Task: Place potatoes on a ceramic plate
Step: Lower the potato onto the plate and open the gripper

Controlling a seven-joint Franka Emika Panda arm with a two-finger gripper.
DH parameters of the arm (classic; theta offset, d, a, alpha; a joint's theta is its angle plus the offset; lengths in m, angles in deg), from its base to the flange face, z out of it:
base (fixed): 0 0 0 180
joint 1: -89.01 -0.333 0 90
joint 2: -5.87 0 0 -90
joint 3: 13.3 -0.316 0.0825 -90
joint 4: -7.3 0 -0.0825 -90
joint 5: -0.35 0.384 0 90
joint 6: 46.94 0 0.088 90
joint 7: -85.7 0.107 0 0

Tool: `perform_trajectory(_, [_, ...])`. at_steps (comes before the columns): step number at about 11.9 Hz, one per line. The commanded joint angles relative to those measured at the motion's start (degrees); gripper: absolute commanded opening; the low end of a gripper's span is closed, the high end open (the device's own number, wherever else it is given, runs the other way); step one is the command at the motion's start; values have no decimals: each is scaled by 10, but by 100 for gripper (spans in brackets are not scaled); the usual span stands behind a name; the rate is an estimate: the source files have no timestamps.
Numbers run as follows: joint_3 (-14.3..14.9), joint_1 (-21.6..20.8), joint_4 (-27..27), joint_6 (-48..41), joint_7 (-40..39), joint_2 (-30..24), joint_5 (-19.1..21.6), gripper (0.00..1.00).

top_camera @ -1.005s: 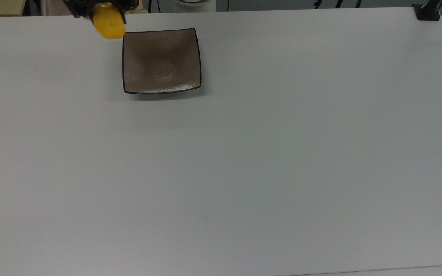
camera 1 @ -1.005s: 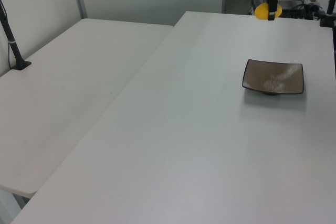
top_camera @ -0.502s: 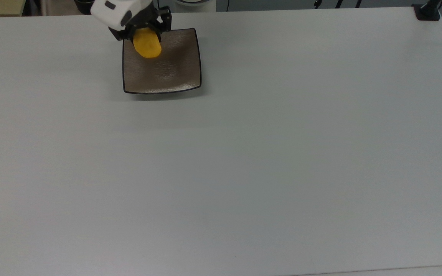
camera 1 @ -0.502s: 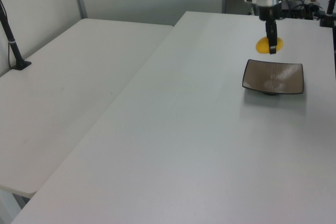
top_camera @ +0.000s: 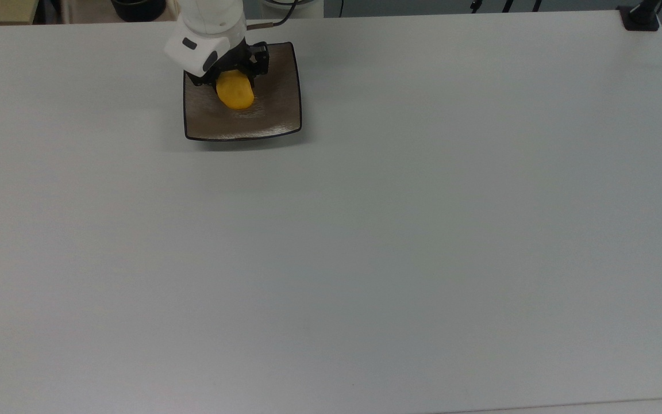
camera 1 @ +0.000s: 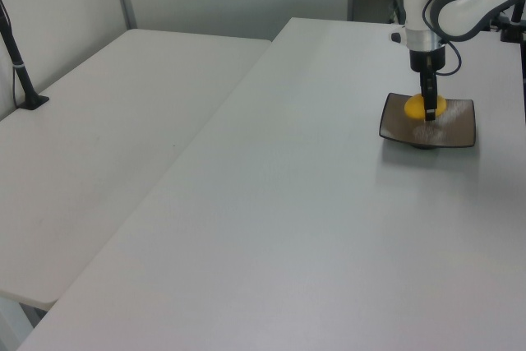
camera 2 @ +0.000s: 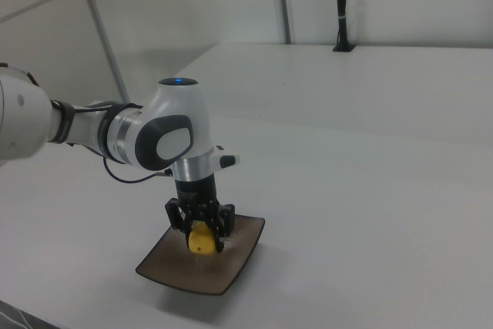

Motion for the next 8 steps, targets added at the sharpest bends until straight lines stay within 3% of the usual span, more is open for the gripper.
perform_trajectory(1, [3,-6,-9,15,13,1,8,100])
perform_trajectory(4, [3,-6,7,5,13,-5,8,100])
perform_trajectory(8, [2,-15,140,-64,18,-14,8,100])
